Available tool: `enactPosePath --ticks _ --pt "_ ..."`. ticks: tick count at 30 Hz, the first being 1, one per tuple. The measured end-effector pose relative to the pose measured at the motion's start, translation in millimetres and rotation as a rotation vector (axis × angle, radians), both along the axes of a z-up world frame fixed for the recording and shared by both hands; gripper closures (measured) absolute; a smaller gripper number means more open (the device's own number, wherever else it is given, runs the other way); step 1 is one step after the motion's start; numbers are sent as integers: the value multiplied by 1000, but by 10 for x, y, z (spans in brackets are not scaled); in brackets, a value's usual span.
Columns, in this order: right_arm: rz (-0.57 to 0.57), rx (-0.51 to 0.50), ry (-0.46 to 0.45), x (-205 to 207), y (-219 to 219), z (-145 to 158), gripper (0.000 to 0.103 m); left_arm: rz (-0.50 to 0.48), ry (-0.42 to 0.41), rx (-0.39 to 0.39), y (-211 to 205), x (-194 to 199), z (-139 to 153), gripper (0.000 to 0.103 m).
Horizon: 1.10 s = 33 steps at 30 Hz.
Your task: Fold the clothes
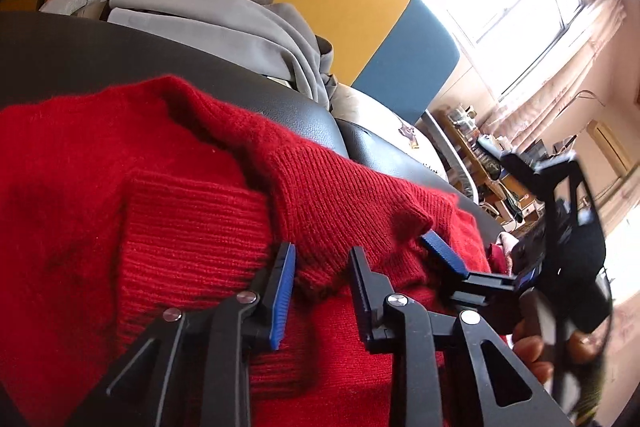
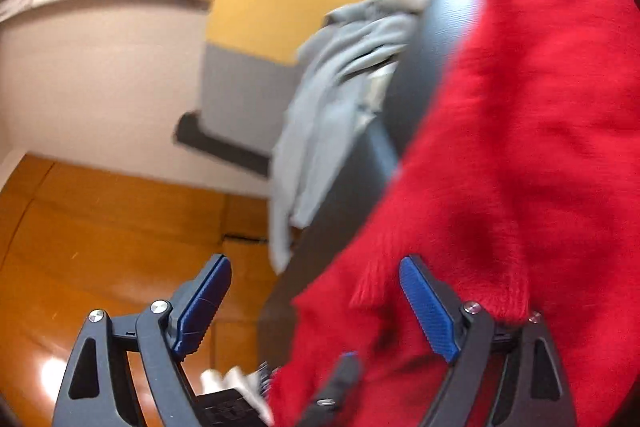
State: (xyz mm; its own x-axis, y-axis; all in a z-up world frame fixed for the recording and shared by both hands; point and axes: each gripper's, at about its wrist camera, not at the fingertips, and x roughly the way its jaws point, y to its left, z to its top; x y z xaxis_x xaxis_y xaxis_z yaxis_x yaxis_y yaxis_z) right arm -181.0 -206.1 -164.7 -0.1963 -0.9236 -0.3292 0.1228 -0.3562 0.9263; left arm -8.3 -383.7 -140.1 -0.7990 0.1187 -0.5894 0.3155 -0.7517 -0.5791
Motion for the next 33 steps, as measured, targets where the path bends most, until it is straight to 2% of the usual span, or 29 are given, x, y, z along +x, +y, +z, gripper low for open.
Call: enactPosePath --ticks 2,5,7,9,10,11,14,16,18,20,22,25,28,29,31,32,33 --pt "-32 -12 0 8 47 -25 25 2 1 0 1 -1 -4 75" --pt "-10 24 23 38 94 -1 25 7 3 6 -5 8 -14 77" --pt "1 50 21 27 149 -12 32 14 3 18 -22 9 -24 79" --pt "13 76 17 15 204 -24 46 23 -4 29 -49 24 -16 80" --pt "19 90 16 8 232 -30 48 31 -13 31 -68 47 3 80" --pt "25 103 14 2 259 -36 48 40 -15 51 -105 79 16 81" --pt "88 122 70 30 230 -26 48 85 -9 134 -282 183 61 75" --pt "114 127 123 64 199 -22 48 123 -5 172 -452 214 113 71" --pt "139 123 199 122 188 -19 48 148 -5 231 -646 187 128 62" --pt "162 121 272 189 182 -14 48 160 -22 289 -823 96 101 62" --pt "179 121 340 266 182 -8 47 168 -54 288 -928 -40 60 62" --pt "183 108 349 275 188 -12 47 161 -69 320 -998 -219 2 62" --pt "183 85 345 270 217 -21 47 165 -78 300 -1009 -378 -5 62" --pt "182 76 343 267 232 -26 47 175 -89 285 -1012 -422 -7 63" --pt "180 63 340 264 242 -28 47 221 -139 212 -1017 -487 2 90" --pt "180 61 341 266 233 -25 47 254 -165 177 -1015 -468 1 99" --pt "180 62 342 268 227 -21 47 275 -165 166 -1010 -419 -11 99"
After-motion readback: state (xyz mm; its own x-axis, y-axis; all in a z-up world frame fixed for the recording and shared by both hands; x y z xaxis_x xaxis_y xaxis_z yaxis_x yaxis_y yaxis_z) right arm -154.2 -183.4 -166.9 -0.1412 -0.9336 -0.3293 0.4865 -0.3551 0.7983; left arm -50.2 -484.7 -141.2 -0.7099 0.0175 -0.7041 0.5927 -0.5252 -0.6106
